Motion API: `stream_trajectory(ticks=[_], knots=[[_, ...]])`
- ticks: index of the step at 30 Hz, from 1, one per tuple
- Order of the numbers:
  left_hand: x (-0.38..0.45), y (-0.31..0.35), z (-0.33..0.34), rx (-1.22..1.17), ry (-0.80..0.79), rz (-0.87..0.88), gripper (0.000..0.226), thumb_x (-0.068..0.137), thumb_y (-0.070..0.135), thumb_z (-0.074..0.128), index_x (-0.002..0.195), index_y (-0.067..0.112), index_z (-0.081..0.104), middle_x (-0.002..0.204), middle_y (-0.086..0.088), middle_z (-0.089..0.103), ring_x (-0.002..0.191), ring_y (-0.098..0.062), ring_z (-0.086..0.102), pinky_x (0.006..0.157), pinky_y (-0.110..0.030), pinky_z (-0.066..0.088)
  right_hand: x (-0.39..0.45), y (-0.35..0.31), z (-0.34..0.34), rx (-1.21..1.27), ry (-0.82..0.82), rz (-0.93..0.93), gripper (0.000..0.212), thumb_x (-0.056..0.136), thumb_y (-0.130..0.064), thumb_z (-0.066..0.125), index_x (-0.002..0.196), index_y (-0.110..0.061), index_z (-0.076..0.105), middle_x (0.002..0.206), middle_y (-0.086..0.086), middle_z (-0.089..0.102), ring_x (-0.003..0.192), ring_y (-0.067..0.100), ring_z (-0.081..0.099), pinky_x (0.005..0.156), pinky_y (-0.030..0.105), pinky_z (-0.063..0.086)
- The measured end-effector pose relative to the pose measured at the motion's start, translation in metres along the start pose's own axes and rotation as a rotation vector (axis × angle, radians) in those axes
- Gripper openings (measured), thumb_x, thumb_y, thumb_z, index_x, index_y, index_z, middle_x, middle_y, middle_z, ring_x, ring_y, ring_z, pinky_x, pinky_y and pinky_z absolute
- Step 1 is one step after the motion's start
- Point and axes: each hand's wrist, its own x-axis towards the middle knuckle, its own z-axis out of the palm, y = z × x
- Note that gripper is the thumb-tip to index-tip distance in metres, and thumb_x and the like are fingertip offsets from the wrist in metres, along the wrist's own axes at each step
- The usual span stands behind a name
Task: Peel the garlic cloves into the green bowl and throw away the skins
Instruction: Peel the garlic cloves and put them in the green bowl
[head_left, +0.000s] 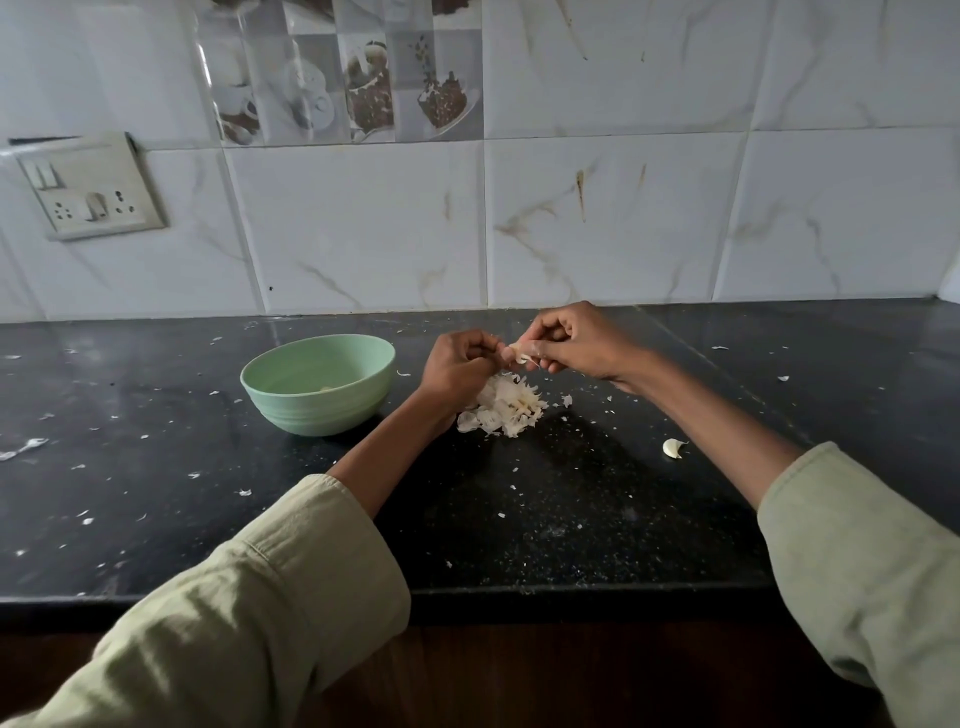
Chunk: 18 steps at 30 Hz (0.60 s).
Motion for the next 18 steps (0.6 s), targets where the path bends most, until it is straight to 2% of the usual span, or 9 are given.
stream_trajectory(ticks=[4,10,12,15,18], knots=[[0.0006,0.0012,-0.0018,-0.013,0.017,-0.008,0.006,0.095,0.011,0.076,0.09,0.009,0.073,0.085,-0.006,0.08,0.075,-0.005,0.072,0.069,-0.015,0.051,0.0018,0.0004,0.0078,-0.084,-0.013,-0.036,0.014,0.098,-0.009,0.069,0.11,-0.004,0.076,0.089,0.01,0.077,0.077,0.013,0.072,0.068,0.02,0.059],[-0.001,0.005,-0.0003,0.015,0.028,-0.006,0.011,0.097,0.017,0.074,0.096,0.006,0.073,0.086,-0.003,0.079,0.065,0.008,0.067,0.062,-0.007,0.047,-0.0003,-0.0033,0.0068,-0.049,-0.016,-0.027,0.018,0.097,-0.011,0.071,0.112,-0.004,0.076,0.094,0.011,0.078,0.074,0.007,0.072,0.069,0.018,0.058],[-0.0007,0.005,0.0002,0.017,0.006,0.002,0.009,0.098,0.016,0.073,0.092,0.009,0.073,0.084,0.001,0.079,0.068,0.007,0.068,0.064,-0.009,0.047,-0.002,-0.0046,0.0045,-0.022,-0.01,-0.01,0.019,0.095,-0.015,0.074,0.111,-0.005,0.077,0.093,0.008,0.078,0.074,0.004,0.072,0.069,0.018,0.059],[-0.0029,0.0074,0.0001,0.006,-0.026,0.01,0.01,0.098,0.016,0.073,0.09,0.011,0.072,0.08,0.006,0.078,0.071,0.006,0.069,0.067,-0.01,0.047,-0.0017,-0.0051,0.0032,0.009,-0.006,0.01,0.02,0.095,-0.01,0.073,0.114,-0.004,0.075,0.093,0.008,0.078,0.073,0.005,0.072,0.068,0.018,0.059],[-0.003,0.0081,-0.0008,0.013,-0.033,0.009,0.011,0.097,0.017,0.073,0.087,0.014,0.072,0.082,0.004,0.079,0.071,0.006,0.067,0.072,-0.02,0.047,-0.0013,-0.0059,0.0037,0.03,-0.012,0.022,0.02,0.096,-0.008,0.071,0.116,-0.006,0.073,0.091,0.007,0.079,0.072,0.005,0.073,0.067,0.019,0.059]])
